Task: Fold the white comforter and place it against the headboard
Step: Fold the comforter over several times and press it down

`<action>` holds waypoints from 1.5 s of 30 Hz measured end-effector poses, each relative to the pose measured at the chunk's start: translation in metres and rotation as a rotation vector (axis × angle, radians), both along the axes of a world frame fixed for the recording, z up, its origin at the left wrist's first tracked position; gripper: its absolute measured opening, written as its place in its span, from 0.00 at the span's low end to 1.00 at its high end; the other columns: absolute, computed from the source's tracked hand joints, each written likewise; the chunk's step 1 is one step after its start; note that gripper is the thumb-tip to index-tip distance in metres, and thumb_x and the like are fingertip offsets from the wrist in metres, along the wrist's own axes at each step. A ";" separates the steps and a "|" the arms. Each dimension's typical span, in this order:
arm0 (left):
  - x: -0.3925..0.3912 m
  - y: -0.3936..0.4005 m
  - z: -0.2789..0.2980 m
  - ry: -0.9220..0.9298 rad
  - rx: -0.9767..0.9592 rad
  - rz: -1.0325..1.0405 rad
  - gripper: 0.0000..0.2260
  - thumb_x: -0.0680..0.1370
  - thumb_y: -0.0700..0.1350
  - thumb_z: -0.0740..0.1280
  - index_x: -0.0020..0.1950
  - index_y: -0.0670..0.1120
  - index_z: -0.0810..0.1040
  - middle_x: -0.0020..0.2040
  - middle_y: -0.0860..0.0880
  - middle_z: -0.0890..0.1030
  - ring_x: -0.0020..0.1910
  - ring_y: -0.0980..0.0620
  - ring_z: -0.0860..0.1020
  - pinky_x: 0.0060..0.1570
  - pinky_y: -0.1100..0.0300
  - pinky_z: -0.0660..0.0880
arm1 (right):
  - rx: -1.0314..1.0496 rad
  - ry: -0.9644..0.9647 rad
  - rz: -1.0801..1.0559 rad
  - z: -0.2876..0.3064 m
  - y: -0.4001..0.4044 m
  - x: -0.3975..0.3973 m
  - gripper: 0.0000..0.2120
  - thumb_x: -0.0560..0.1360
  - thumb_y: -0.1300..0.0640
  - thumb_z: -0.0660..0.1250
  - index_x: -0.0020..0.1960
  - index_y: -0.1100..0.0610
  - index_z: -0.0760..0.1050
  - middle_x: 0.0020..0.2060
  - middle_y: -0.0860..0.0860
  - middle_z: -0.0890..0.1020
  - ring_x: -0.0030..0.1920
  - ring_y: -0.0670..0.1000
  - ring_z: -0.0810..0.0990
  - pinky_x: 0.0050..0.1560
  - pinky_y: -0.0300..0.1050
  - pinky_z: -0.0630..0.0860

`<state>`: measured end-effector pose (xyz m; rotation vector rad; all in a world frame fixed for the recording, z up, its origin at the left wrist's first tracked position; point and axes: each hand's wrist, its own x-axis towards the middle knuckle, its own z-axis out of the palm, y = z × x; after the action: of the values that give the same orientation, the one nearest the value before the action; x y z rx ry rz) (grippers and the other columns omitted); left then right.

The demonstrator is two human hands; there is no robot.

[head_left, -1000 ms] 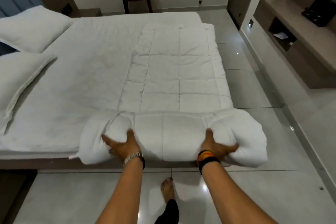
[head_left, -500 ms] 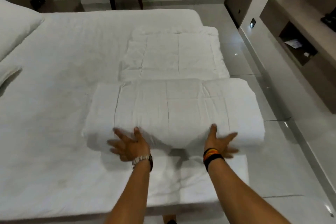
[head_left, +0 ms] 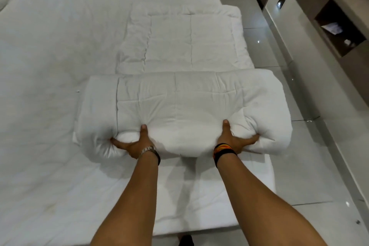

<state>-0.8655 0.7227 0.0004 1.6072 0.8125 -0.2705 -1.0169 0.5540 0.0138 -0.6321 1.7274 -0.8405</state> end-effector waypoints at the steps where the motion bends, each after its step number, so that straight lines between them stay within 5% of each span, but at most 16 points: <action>1: -0.001 0.000 0.006 -0.034 -0.013 -0.010 0.56 0.67 0.54 0.84 0.83 0.66 0.49 0.74 0.38 0.70 0.61 0.41 0.78 0.59 0.52 0.73 | -0.022 -0.014 0.003 0.005 -0.001 -0.002 0.59 0.65 0.44 0.84 0.82 0.37 0.48 0.56 0.52 0.74 0.51 0.55 0.75 0.55 0.49 0.70; 4: -0.021 0.011 0.030 -0.115 -0.044 -0.014 0.51 0.69 0.51 0.83 0.82 0.66 0.53 0.71 0.41 0.74 0.54 0.48 0.74 0.56 0.57 0.69 | -0.075 -0.026 0.028 0.023 0.005 -0.020 0.57 0.65 0.46 0.85 0.81 0.39 0.51 0.60 0.53 0.73 0.53 0.54 0.73 0.56 0.48 0.68; 11: -0.159 0.101 0.069 -0.122 -0.007 0.002 0.49 0.71 0.50 0.81 0.82 0.66 0.52 0.72 0.38 0.74 0.67 0.36 0.77 0.63 0.46 0.73 | -0.075 -0.002 0.072 0.044 0.096 -0.152 0.57 0.65 0.46 0.85 0.81 0.40 0.51 0.68 0.60 0.76 0.63 0.64 0.79 0.62 0.54 0.72; 18: -0.285 0.200 0.099 -0.192 0.006 0.059 0.47 0.72 0.41 0.81 0.81 0.62 0.58 0.74 0.41 0.72 0.68 0.39 0.75 0.60 0.53 0.70 | -0.027 0.084 0.136 0.082 0.194 -0.271 0.58 0.66 0.44 0.84 0.82 0.41 0.49 0.68 0.65 0.76 0.64 0.68 0.79 0.69 0.66 0.72; 21: -0.292 0.207 0.119 -0.190 0.012 0.069 0.45 0.72 0.42 0.80 0.80 0.65 0.57 0.73 0.40 0.72 0.66 0.38 0.76 0.64 0.48 0.74 | -0.074 0.041 0.113 0.107 0.200 -0.277 0.57 0.68 0.49 0.83 0.83 0.42 0.48 0.69 0.66 0.75 0.64 0.68 0.78 0.68 0.64 0.72; 26: -0.246 0.179 0.153 -0.274 -0.015 -0.032 0.49 0.75 0.47 0.78 0.84 0.63 0.48 0.78 0.40 0.69 0.71 0.38 0.75 0.71 0.46 0.72 | -0.139 -0.072 0.200 0.143 0.158 -0.236 0.59 0.71 0.50 0.82 0.85 0.43 0.42 0.77 0.64 0.67 0.75 0.66 0.70 0.74 0.61 0.66; 29: -0.190 0.138 0.164 -0.453 -0.089 -0.261 0.49 0.79 0.49 0.74 0.86 0.58 0.40 0.83 0.43 0.63 0.79 0.43 0.69 0.77 0.49 0.66 | -0.272 -0.154 0.363 0.156 0.104 -0.184 0.55 0.75 0.50 0.77 0.86 0.45 0.40 0.74 0.59 0.75 0.73 0.59 0.75 0.72 0.48 0.66; 32: -0.135 0.101 0.166 -0.627 -0.122 -0.533 0.40 0.81 0.55 0.67 0.84 0.65 0.43 0.82 0.50 0.67 0.76 0.51 0.71 0.66 0.62 0.70 | -0.447 -0.127 0.584 0.160 0.062 -0.129 0.49 0.79 0.51 0.74 0.86 0.43 0.42 0.73 0.55 0.76 0.72 0.53 0.77 0.69 0.43 0.68; 35: -0.097 0.070 0.154 -0.690 -0.033 -0.694 0.34 0.82 0.60 0.61 0.84 0.67 0.48 0.83 0.55 0.64 0.79 0.53 0.67 0.75 0.53 0.67 | -0.578 0.088 0.657 0.139 0.049 -0.088 0.43 0.80 0.49 0.72 0.86 0.45 0.49 0.82 0.53 0.65 0.81 0.53 0.64 0.81 0.56 0.61; 40: -0.077 0.053 0.101 -0.676 0.430 -0.626 0.31 0.83 0.56 0.58 0.85 0.48 0.57 0.85 0.43 0.57 0.84 0.43 0.57 0.82 0.42 0.54 | -0.490 0.560 0.882 0.079 0.029 -0.041 0.37 0.82 0.34 0.58 0.85 0.40 0.45 0.86 0.48 0.44 0.85 0.49 0.41 0.79 0.69 0.39; 45: -0.061 0.043 0.057 -0.346 0.462 -0.558 0.39 0.82 0.64 0.61 0.86 0.56 0.44 0.86 0.45 0.36 0.85 0.40 0.38 0.77 0.28 0.51 | -0.302 0.687 1.052 0.063 -0.050 0.039 0.35 0.83 0.31 0.49 0.85 0.40 0.41 0.85 0.50 0.36 0.83 0.51 0.33 0.74 0.76 0.31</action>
<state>-0.9267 0.7661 0.0578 2.2279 0.1447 -0.1935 -0.9783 0.5035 0.0771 -1.9741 1.4887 -0.0989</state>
